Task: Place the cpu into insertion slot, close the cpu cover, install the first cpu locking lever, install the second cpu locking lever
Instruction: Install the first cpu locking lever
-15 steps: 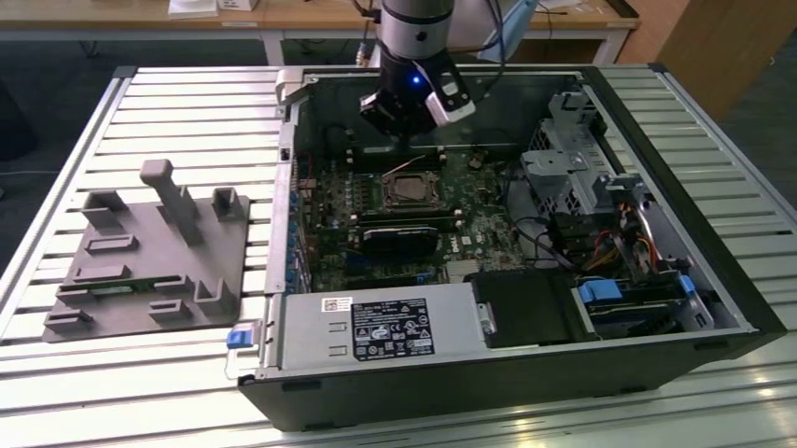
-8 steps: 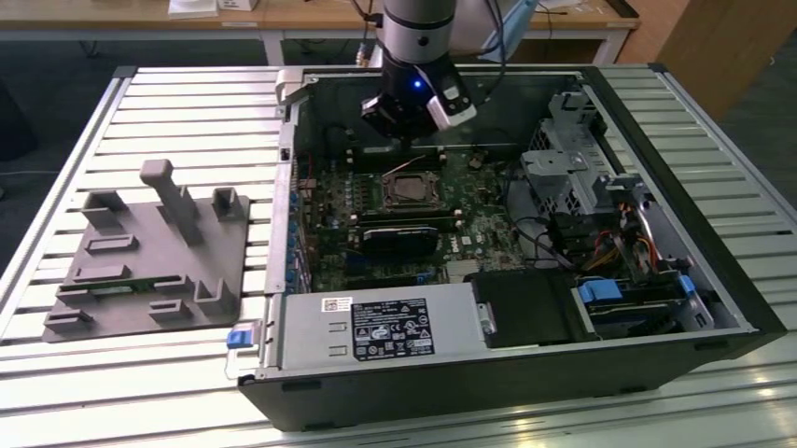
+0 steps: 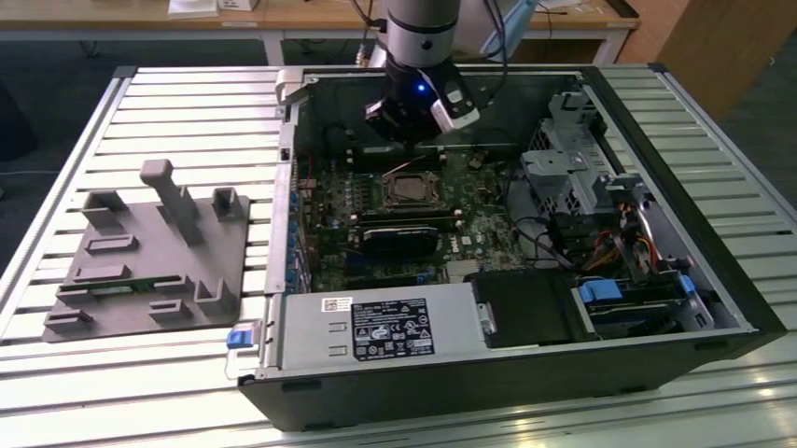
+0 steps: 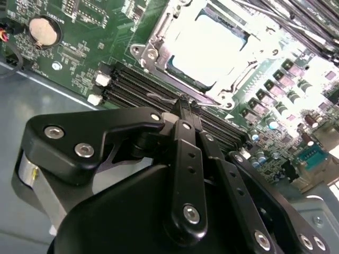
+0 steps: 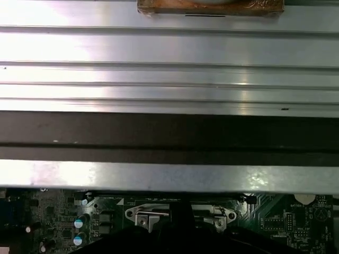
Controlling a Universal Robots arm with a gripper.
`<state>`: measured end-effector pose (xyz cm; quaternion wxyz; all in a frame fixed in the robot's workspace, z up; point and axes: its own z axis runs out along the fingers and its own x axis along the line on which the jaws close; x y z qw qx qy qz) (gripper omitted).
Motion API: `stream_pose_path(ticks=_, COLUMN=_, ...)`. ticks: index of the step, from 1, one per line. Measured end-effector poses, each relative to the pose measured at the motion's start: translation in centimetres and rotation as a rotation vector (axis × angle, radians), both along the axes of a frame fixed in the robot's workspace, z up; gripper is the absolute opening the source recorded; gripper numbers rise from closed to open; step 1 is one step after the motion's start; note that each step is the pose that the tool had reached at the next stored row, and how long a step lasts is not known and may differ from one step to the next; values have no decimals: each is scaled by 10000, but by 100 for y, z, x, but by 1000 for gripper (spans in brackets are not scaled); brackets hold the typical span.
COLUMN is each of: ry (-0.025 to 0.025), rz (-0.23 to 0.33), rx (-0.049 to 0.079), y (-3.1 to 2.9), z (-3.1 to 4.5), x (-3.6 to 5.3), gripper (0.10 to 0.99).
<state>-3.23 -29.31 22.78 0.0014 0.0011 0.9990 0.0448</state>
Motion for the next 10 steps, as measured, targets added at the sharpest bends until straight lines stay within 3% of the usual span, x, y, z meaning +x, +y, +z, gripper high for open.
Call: stream_pose_path(ticks=10, ry=1, rz=0, rx=8, y=25, z=-46, x=69, gripper=106)
